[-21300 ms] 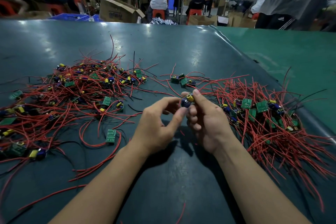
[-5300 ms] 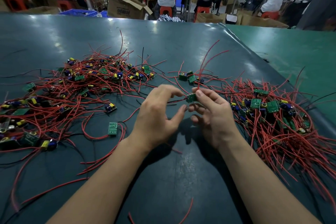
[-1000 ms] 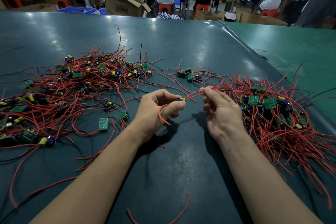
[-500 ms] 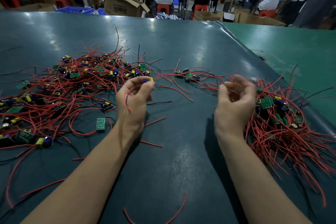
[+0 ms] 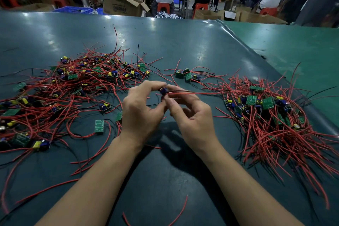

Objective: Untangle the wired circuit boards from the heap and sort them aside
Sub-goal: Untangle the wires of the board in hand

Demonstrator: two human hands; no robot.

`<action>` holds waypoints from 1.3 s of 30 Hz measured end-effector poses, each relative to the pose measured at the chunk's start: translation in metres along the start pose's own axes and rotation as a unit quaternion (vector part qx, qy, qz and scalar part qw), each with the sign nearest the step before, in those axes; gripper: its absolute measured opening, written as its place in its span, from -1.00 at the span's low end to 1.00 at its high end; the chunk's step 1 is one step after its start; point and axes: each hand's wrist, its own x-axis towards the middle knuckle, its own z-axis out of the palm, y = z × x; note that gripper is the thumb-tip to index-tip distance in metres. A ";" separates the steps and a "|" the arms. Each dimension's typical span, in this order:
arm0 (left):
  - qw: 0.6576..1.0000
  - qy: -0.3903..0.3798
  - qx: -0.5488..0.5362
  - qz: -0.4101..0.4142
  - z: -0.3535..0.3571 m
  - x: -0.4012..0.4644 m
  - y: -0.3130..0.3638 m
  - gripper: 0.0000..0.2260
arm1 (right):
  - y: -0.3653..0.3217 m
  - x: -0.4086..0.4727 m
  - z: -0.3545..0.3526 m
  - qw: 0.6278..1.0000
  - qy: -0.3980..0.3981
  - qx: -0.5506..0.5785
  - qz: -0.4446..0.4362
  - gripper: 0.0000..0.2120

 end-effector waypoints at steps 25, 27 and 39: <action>0.988 0.061 0.130 0.060 -0.007 0.004 -0.012 -0.79 | -0.003 0.021 -0.046 0.927 0.271 0.211 0.151 -0.75; 0.987 0.057 0.129 0.080 -0.009 0.004 -0.010 -0.75 | 0.000 0.008 -0.028 0.977 0.070 0.132 0.155 -0.73; 0.971 -0.083 0.127 0.183 -0.014 0.012 -0.018 -0.87 | 0.005 0.001 -0.030 0.976 0.075 -0.195 -0.062 -0.80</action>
